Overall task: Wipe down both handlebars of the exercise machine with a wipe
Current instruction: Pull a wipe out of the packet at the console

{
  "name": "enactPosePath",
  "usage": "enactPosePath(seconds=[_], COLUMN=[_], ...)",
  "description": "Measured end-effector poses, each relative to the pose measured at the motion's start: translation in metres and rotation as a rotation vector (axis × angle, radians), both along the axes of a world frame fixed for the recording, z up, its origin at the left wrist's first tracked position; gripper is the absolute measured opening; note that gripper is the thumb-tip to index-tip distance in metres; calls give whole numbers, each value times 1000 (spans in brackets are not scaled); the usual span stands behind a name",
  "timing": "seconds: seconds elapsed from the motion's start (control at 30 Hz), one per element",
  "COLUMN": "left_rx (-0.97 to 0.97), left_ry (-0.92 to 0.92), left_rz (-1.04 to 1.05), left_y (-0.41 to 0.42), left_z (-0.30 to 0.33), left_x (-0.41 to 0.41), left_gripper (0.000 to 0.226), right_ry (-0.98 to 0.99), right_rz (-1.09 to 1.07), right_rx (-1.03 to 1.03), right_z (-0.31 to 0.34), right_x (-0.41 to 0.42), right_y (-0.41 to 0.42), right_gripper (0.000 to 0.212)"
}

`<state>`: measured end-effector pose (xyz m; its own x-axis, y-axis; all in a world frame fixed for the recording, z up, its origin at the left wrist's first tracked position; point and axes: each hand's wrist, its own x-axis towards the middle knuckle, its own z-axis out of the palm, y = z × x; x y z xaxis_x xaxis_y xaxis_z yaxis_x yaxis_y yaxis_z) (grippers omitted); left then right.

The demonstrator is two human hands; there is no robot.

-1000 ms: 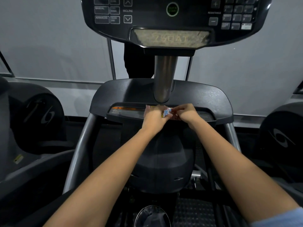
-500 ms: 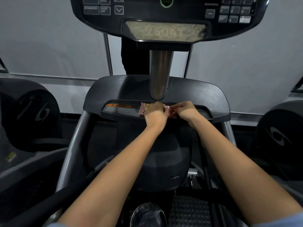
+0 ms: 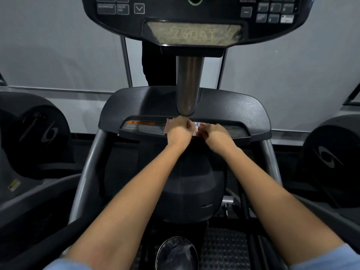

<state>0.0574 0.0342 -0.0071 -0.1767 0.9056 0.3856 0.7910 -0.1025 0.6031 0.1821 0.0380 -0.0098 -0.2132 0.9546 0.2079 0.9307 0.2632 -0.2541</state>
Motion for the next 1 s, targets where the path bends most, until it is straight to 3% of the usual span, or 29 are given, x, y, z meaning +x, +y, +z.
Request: enactPosePath(seconds=[0.53,0.83,0.9,1.0], left_rx=[6,-4,17,105], left_ry=[-451,-322,-296,-198], left_rz=[30,27,14,13], left_y=[-8,-7,-7,-8], left_z=[-6,-5,-3,-3], left_x=[-80,-70,-63,-57], left_gripper=[12,23,15,8], right_ry=[-57,-23,79,294], right_rz=[-43,-53,-101,-176], right_rx=[-63,-31,-54,-115], right_z=[5,17,23,24], right_x=[-4,-17,-26,-39], right_y=[-4,3,7,14], right_gripper=[36,29,36,25])
